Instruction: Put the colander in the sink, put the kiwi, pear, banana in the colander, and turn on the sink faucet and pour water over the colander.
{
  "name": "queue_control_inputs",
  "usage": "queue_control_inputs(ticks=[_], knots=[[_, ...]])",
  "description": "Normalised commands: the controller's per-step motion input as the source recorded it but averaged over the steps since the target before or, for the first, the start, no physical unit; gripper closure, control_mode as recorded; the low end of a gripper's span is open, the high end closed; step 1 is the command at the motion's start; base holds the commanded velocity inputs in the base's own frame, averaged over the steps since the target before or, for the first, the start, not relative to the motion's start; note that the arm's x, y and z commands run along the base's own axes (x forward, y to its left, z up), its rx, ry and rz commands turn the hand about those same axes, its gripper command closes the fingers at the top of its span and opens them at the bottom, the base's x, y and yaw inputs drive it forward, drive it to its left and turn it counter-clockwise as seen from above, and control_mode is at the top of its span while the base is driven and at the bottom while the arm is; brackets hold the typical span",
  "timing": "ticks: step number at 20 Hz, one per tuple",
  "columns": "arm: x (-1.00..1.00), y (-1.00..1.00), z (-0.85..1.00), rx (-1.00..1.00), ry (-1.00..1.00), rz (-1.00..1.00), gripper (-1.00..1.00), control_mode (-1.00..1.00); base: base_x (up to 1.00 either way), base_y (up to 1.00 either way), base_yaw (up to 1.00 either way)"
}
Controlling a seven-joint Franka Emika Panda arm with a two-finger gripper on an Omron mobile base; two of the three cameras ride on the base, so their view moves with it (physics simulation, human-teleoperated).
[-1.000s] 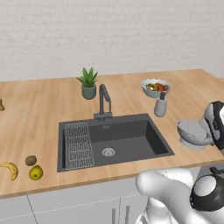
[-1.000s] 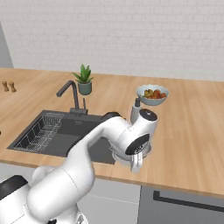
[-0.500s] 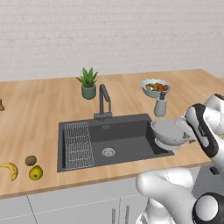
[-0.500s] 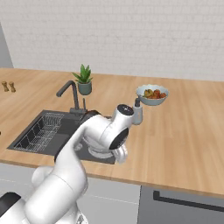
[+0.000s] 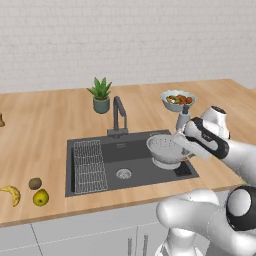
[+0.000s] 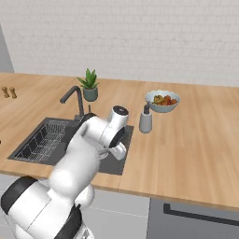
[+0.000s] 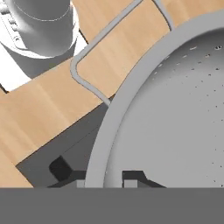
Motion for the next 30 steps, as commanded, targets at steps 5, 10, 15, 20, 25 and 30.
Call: queue_control_inputs(ticks=[5, 10, 15, 20, 25, 30], knots=[[0.74, 0.48, -0.31, 0.0, 0.0, 0.27, 1.0, -1.0, 0.0, 0.0, 0.0], [0.58, 0.42, -0.44, 0.0, -0.03, 0.22, 1.0, -1.0, 0.0, 0.0, 0.0], [0.69, 0.21, -0.38, 0.06, 0.04, 0.16, 1.0, -1.0, 0.0, 0.0, 0.0], [0.42, 0.32, -0.53, 0.11, 0.01, 0.16, 1.0, -1.0, 0.0, 0.0, 0.0], [0.39, 0.28, -0.53, 0.05, 0.01, 0.15, 1.0, -1.0, 0.0, 0.0, 0.0], [0.46, 0.24, -0.44, 0.0, 0.0, 0.1, 1.0, -1.0, 0.0, 0.0, 0.0]])
